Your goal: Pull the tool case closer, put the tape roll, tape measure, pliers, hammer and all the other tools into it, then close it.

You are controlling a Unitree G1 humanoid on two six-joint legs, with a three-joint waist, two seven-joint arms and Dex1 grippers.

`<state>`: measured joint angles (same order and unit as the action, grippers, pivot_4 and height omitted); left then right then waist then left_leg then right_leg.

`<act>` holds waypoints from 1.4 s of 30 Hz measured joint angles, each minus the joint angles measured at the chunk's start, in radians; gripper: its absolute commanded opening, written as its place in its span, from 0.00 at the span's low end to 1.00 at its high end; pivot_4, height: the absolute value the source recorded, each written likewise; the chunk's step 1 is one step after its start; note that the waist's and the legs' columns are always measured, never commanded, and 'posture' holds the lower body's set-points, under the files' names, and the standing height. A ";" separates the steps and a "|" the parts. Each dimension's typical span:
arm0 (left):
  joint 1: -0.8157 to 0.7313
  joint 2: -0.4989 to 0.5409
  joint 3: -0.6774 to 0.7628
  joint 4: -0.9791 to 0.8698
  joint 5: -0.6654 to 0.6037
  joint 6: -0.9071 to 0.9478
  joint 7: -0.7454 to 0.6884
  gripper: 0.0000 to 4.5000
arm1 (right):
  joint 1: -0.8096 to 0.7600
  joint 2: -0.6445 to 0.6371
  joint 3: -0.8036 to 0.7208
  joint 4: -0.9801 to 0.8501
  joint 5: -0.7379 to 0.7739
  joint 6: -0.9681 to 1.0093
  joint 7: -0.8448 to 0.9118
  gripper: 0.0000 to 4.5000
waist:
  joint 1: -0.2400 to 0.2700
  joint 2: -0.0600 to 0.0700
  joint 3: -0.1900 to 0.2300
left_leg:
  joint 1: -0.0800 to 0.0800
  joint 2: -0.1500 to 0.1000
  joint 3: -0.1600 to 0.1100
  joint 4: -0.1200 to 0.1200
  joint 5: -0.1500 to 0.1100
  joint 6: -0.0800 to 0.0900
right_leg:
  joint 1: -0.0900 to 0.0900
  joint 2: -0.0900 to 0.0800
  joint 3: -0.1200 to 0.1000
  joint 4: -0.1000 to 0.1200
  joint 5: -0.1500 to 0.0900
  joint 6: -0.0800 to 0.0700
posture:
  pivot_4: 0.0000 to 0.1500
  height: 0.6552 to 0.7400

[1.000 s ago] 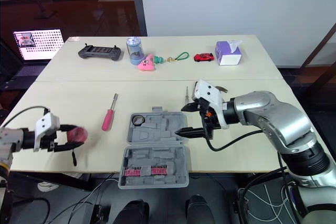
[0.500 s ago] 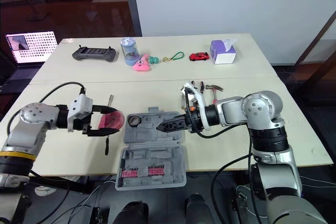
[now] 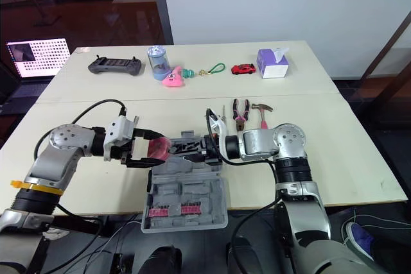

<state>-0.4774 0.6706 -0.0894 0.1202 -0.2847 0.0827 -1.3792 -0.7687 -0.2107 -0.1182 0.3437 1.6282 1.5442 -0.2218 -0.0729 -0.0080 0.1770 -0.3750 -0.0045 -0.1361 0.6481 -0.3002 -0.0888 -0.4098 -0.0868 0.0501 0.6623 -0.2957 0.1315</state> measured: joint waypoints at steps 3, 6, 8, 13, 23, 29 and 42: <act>0.000 -0.007 -0.016 -0.010 0.000 0.003 0.004 0.66 | -0.001 0.013 0.012 0.010 0.065 -0.048 -0.085 1.00 | 0.000 0.000 0.000 | 0.000 0.000 0.000 0.000 0.000 0.000 | 0.000 0.000 0.000 0.000 0.000 0.000 | 1.00 1.00; 0.000 -0.008 -0.019 -0.018 0.000 0.010 0.009 0.66 | -0.001 0.018 0.034 0.013 0.125 -0.092 -0.149 0.94 | -0.001 0.000 0.000 | 0.000 0.000 0.000 0.000 0.000 0.000 | 0.000 0.000 0.000 0.000 0.000 0.000 | 1.00 1.00; 0.001 -0.016 -0.025 -0.018 0.000 0.011 0.010 0.66 | -0.002 0.019 0.046 0.013 0.153 -0.114 -0.176 0.81 | -0.002 0.000 0.000 | 0.000 0.000 0.000 0.000 0.000 0.000 | 0.000 0.000 0.000 0.000 0.000 0.000 | 1.00 1.00; -0.002 -0.021 -0.035 -0.018 -0.001 0.008 0.011 0.66 | 0.002 0.001 0.105 0.013 0.231 -0.166 -0.247 0.31 | -0.002 0.000 0.000 | 0.000 0.000 0.000 0.000 0.000 0.000 | 0.000 0.000 0.000 0.000 0.000 0.000 | 1.00 1.00; -0.011 -0.045 -0.039 -0.002 -0.008 0.027 0.035 1.00 | 0.018 -0.042 0.154 0.010 0.304 -0.203 -0.263 0.10 | -0.001 0.000 0.000 | 0.000 0.000 0.000 0.000 0.000 0.000 | 0.000 0.000 0.000 0.000 0.000 0.000 | 1.00 1.00; 0.001 -0.012 -0.004 -0.016 -0.054 0.071 0.035 1.00 | 0.023 -0.162 0.155 0.005 0.313 -0.173 -0.203 0.10 | 0.001 0.000 0.000 | 0.000 0.000 0.000 0.000 0.000 0.000 | 0.000 0.000 0.000 0.000 0.000 0.000 | 1.00 1.00; 0.316 0.161 0.254 -0.271 -0.210 0.236 0.088 1.00 | 0.134 -0.554 0.130 -0.076 0.086 -0.067 0.102 0.10 | 0.005 0.001 0.000 | -0.001 0.000 0.000 0.000 -0.001 0.001 | 0.001 0.000 0.001 -0.004 0.000 0.000 | 1.00 1.00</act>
<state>-0.1617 0.8318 0.1649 -0.1509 -0.4944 0.3185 -1.2914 -0.6346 -0.7651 0.0122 0.2681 1.7141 1.4774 -0.1200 -0.0677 -0.0073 0.1774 -0.3759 -0.0044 -0.1356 0.6480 -0.3009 -0.0874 -0.4090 -0.0867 0.0506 0.6586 -0.2959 0.1315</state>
